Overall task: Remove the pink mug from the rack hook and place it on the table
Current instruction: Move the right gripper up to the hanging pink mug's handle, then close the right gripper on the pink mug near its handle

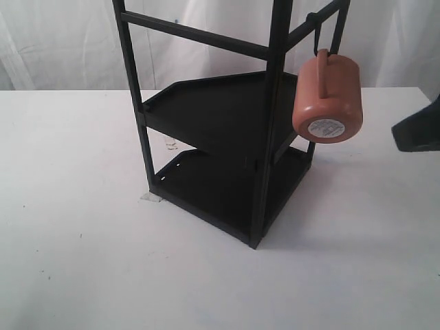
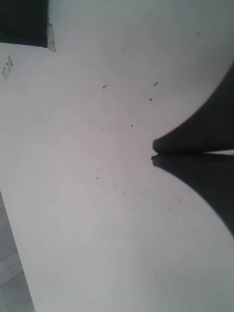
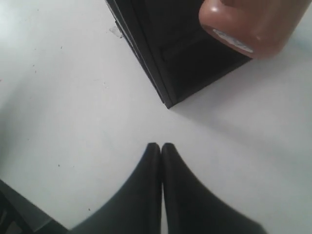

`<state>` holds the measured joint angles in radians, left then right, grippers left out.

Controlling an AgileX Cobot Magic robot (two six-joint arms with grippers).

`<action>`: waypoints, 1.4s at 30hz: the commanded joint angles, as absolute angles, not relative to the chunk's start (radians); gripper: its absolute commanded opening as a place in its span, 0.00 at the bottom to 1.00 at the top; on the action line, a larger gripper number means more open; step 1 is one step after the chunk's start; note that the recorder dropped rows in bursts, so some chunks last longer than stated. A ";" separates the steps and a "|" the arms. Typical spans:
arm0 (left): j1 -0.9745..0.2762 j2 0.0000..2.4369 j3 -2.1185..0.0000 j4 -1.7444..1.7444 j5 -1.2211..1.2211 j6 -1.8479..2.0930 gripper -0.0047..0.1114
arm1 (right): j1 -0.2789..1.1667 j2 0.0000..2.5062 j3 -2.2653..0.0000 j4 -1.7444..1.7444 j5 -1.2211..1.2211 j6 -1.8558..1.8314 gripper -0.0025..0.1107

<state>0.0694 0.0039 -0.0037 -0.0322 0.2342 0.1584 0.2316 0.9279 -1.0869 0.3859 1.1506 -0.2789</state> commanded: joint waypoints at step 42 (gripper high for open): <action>0.064 0.000 0.000 -0.039 0.233 0.157 0.04 | 0.258 1.318 -1.185 0.459 0.658 -0.285 0.36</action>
<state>0.0694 0.0039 -0.0037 -0.0322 0.2342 0.1584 0.2602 1.3172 -1.1818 0.4610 0.6966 -0.2836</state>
